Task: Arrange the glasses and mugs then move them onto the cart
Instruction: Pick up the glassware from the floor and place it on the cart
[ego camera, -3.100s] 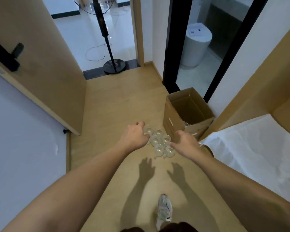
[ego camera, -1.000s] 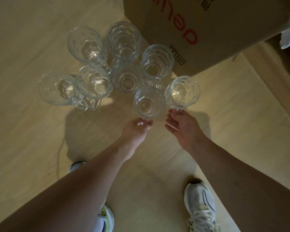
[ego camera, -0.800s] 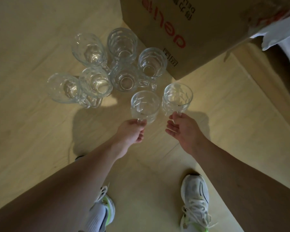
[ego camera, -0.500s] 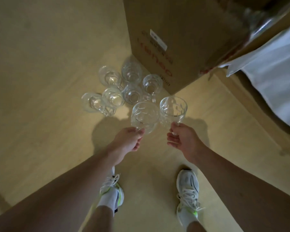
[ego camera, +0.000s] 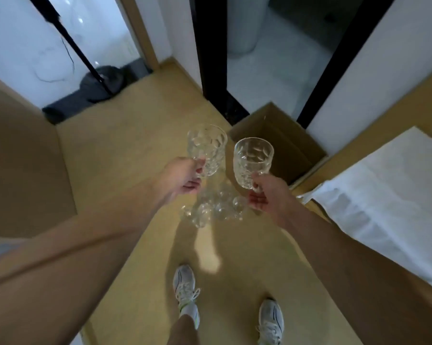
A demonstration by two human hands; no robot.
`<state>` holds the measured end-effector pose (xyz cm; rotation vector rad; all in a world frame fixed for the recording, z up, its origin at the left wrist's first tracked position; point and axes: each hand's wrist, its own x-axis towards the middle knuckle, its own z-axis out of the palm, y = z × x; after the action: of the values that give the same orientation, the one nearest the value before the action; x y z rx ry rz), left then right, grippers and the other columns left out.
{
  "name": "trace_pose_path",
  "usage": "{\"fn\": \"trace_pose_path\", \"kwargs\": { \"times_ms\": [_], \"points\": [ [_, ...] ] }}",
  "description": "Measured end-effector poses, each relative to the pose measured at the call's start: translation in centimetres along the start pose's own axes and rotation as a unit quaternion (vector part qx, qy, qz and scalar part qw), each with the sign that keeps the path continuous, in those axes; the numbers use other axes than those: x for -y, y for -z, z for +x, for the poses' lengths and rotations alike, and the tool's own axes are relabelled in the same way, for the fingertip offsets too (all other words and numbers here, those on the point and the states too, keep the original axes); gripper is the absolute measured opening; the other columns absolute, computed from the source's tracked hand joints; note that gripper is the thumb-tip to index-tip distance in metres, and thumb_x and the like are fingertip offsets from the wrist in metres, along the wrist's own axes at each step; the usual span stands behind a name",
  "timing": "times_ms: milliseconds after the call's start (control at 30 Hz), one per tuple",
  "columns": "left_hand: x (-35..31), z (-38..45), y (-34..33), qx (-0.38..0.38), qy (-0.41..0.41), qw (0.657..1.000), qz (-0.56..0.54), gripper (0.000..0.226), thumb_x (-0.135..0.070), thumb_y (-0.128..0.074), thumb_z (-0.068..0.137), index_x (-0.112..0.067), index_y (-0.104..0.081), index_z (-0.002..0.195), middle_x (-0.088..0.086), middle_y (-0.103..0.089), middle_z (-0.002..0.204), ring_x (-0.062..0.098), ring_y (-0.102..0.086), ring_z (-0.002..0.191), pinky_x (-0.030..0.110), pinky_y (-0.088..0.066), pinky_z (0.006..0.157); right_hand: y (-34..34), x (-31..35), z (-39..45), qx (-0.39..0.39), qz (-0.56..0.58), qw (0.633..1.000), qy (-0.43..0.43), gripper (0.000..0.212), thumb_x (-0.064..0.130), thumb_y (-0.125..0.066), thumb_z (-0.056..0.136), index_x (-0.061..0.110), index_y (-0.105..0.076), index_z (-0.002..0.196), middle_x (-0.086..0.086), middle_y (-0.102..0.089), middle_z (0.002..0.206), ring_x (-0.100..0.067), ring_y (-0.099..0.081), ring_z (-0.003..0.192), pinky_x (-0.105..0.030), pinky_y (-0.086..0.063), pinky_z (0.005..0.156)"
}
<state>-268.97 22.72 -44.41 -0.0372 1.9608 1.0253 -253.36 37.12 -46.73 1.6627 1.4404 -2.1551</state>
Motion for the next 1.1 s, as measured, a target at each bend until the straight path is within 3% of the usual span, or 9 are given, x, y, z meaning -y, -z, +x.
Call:
{"fn": "trace_pose_path", "kwargs": {
  "times_ms": [67, 167, 267, 367, 500, 600, 767, 967, 1100],
  "points": [
    [-5.0, -3.7, 1.9, -0.018, -0.035, 0.999, -0.012, 0.030, -0.040, -0.058, 0.101, -0.011, -0.058, 0.093, 0.020, -0.066, 0.105, 0.030, -0.064, 0.094, 0.041, -0.057, 0.092, -0.1, 5.1, -3.5, 0.016, -0.007, 0.999, 0.044, 0.018, 0.028, -0.056, 0.102, 0.012, -0.060, 0.097, -0.008, -0.060, 0.089, -0.018, -0.059, 0.076, -0.038, -0.056, 0.079],
    [-11.6, -9.7, 4.4, -0.050, -0.097, 0.992, -0.055, 0.032, -0.040, -0.061, 0.101, -0.009, -0.059, 0.094, 0.020, -0.067, 0.105, 0.031, -0.066, 0.099, 0.041, -0.057, 0.092, -0.2, 12.2, -9.7, 0.033, -0.005, 0.994, 0.101, 0.022, 0.031, -0.054, 0.104, 0.010, -0.058, 0.106, -0.007, -0.055, 0.089, -0.020, -0.057, 0.078, -0.044, -0.057, 0.095],
    [-17.0, -15.0, 6.4, -0.059, -0.158, 0.982, -0.081, 0.031, -0.042, -0.060, 0.100, -0.011, -0.060, 0.095, 0.019, -0.069, 0.107, 0.031, -0.068, 0.097, 0.044, -0.058, 0.092, -0.1, 17.8, -15.6, 0.047, 0.002, 0.987, 0.151, 0.027, 0.040, -0.050, 0.103, 0.016, -0.050, 0.089, -0.008, -0.046, 0.082, -0.019, -0.045, 0.069, -0.038, -0.056, 0.082],
    [-21.8, -19.0, 7.9, -0.033, -0.213, 0.972, -0.091, 0.034, -0.043, -0.058, 0.101, -0.009, -0.058, 0.096, 0.019, -0.068, 0.099, 0.032, -0.066, 0.088, 0.043, -0.059, 0.088, 0.4, 22.3, -20.5, 0.036, -0.001, 0.974, 0.222, 0.033, 0.044, -0.050, 0.102, 0.017, -0.047, 0.083, -0.015, -0.052, 0.089, -0.024, -0.049, 0.071, -0.038, -0.054, 0.075],
    [-26.6, -22.3, 9.8, -0.001, -0.279, 0.958, -0.061, 0.038, -0.046, -0.059, 0.100, -0.008, -0.058, 0.097, 0.019, -0.068, 0.095, 0.031, -0.068, 0.088, 0.039, -0.061, 0.081, 1.3, 25.9, -26.1, -0.019, 0.006, 0.957, 0.291, 0.034, 0.043, -0.051, 0.101, 0.016, -0.050, 0.081, -0.016, -0.062, 0.083, -0.025, -0.056, 0.065, -0.033, -0.056, 0.065],
    [-29.4, -24.0, 10.3, 0.038, -0.324, 0.944, -0.049, 0.036, -0.046, -0.058, 0.100, -0.011, -0.058, 0.092, 0.019, -0.069, 0.090, 0.030, -0.067, 0.082, 0.036, -0.062, 0.073, 1.9, 27.0, -29.4, -0.057, 0.025, 0.945, 0.321, 0.032, 0.040, -0.050, 0.101, 0.016, -0.049, 0.079, -0.016, -0.062, 0.079, -0.025, -0.056, 0.062, -0.034, -0.055, 0.066],
    [-31.7, -25.9, 8.3, 0.119, -0.349, 0.929, -0.023, 0.036, -0.045, -0.058, 0.100, -0.013, -0.054, 0.083, 0.022, -0.066, 0.089, 0.030, -0.065, 0.075, 0.040, -0.061, 0.075, 3.7, 25.9, -33.6, -0.139, 0.071, 0.931, 0.330, 0.028, 0.036, -0.051, 0.100, 0.015, -0.048, 0.081, -0.018, -0.060, 0.078, -0.027, -0.055, 0.062, -0.037, -0.054, 0.068],
    [-32.6, -28.5, 1.9, 0.218, -0.360, 0.906, 0.047, 0.036, -0.047, -0.056, 0.100, -0.014, -0.054, 0.086, 0.022, -0.066, 0.089, 0.030, -0.065, 0.073, 0.037, -0.061, 0.067, 8.0, 20.5, -38.4, -0.254, 0.134, 0.899, 0.332, 0.020, 0.034, -0.053, 0.096, 0.016, -0.049, 0.087, -0.019, -0.060, 0.079, -0.025, -0.055, 0.061, -0.031, -0.053, 0.057],
    [-31.2, -32.3, -3.3, 0.306, -0.346, 0.884, 0.081, 0.031, -0.042, -0.054, 0.100, -0.015, -0.051, 0.084, 0.020, -0.063, 0.087, 0.027, -0.060, 0.069, 0.033, -0.059, 0.058, 11.3, 15.4, -42.7, -0.335, 0.178, 0.870, 0.314, 0.024, 0.036, -0.051, 0.099, 0.015, -0.050, 0.090, -0.021, -0.060, 0.085, -0.027, -0.055, 0.065, -0.033, -0.053, 0.060]
  ]
}}
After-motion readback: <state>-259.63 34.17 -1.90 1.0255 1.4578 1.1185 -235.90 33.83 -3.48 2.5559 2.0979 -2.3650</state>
